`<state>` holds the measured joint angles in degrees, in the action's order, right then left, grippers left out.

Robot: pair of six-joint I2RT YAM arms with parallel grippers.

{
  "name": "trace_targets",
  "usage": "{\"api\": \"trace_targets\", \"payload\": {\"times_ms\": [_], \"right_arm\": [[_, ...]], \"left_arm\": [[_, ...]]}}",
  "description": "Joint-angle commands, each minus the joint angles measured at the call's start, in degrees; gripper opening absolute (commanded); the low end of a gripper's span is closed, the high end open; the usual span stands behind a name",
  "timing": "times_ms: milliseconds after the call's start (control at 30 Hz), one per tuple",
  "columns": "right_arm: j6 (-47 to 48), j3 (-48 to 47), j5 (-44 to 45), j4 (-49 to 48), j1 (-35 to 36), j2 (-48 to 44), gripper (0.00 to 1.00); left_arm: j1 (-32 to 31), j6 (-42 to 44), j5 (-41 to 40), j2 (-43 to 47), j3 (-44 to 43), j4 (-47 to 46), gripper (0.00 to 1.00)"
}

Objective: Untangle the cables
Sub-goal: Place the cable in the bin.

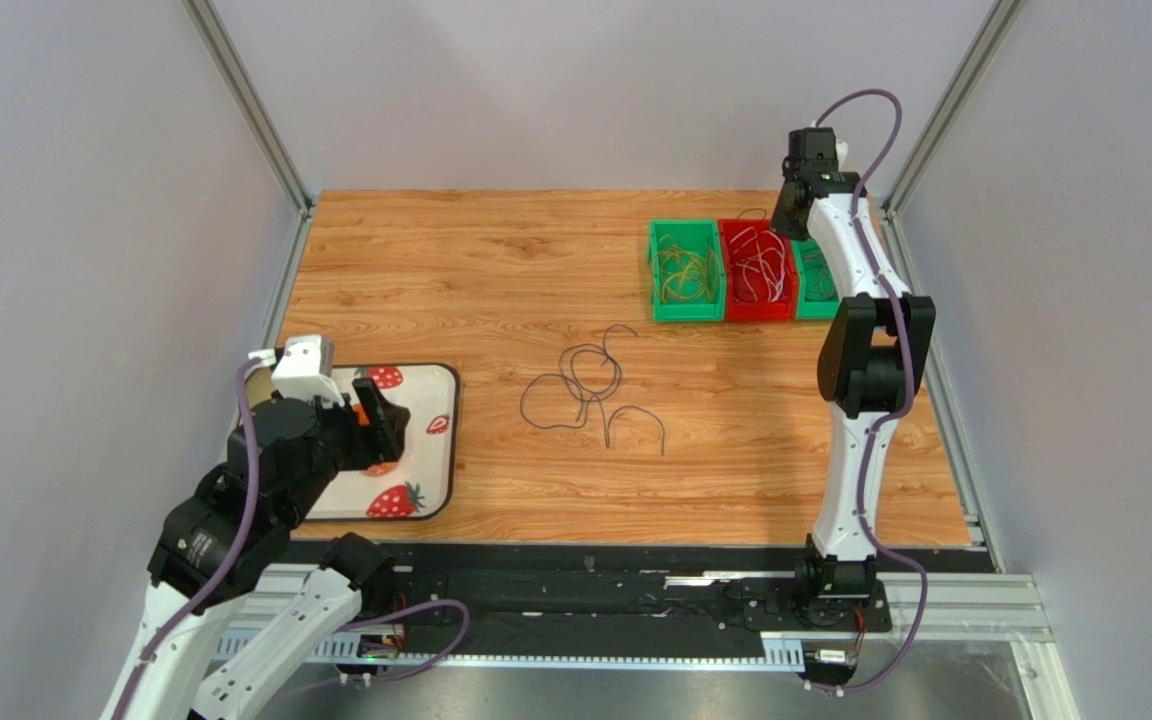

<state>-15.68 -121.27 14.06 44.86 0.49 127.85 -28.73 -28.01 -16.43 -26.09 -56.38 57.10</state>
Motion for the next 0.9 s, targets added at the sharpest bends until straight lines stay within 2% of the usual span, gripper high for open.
{"api": "trace_targets", "payload": {"times_ms": [0, 67, 100, 200, 867], "right_arm": [[-1.81, -5.02, 1.41, -3.38, -2.42, 2.05, 0.06], [-2.25, -5.38, 1.32, -3.64, -2.78, 3.01, 0.12], [-2.25, -5.46, 1.05, -4.08, -3.04, 3.1, 0.19], [-2.34, -5.64, 0.27, -4.6, -3.48, 3.81, 0.23], [-2.77, -0.81, -7.47, -8.74, -3.66, 4.86, 0.22]], "left_arm": [[0.78, 0.68, 0.08, -1.16, -0.13, -1.64, 0.76], [1.13, 0.76, 0.25, -1.42, -0.13, -1.73, 0.76], [1.31, 0.85, 0.43, -1.51, -0.13, -1.73, 0.76], [1.66, 0.94, 0.69, -1.95, -0.13, -1.82, 0.76], [2.8, 1.47, 1.57, -2.39, -0.13, -2.26, 0.76]]}}
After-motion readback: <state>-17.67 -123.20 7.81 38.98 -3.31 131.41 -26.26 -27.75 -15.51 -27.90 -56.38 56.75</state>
